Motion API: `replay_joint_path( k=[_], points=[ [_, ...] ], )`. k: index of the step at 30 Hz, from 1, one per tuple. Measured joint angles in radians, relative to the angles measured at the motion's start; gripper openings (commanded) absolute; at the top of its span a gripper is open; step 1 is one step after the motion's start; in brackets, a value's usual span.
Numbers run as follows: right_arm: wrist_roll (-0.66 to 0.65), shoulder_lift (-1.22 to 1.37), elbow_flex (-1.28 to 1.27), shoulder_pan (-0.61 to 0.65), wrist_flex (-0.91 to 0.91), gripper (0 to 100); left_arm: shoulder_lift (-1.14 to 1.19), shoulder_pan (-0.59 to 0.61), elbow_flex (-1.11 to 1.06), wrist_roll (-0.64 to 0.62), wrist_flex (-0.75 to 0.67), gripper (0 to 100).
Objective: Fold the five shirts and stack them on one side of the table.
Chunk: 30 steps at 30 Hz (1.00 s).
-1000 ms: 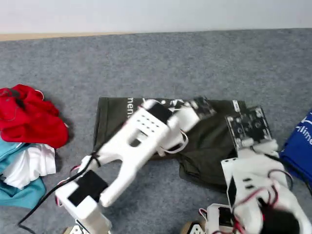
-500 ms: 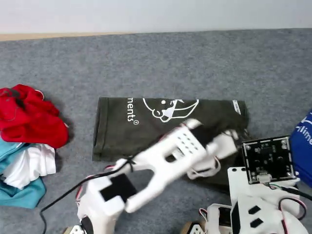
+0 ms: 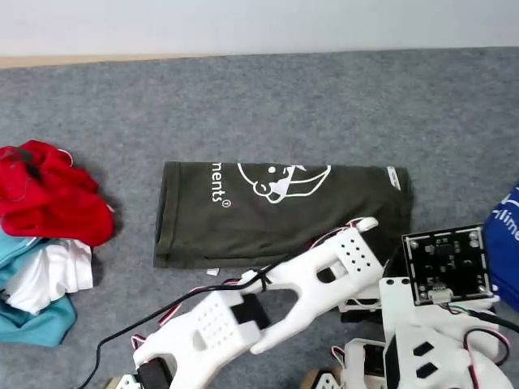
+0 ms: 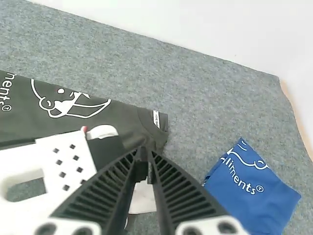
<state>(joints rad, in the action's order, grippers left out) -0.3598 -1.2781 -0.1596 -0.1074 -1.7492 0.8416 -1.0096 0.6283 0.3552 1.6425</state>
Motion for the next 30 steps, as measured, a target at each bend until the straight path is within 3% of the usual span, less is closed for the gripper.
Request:
replay_joint_path(
  k=[8,20,30],
  points=[
    [0.000,0.000,0.000,0.000,0.002,1.4,0.150,-0.002,0.245,0.017,0.080,21],
    [0.000,0.000,-0.025,0.000,0.034,1.4,0.155,-0.008,0.255,0.052,0.081,21],
    [0.000,0.000,-0.025,0.000,0.034,1.4,0.196,-0.009,0.270,0.057,0.086,15]
  ],
)
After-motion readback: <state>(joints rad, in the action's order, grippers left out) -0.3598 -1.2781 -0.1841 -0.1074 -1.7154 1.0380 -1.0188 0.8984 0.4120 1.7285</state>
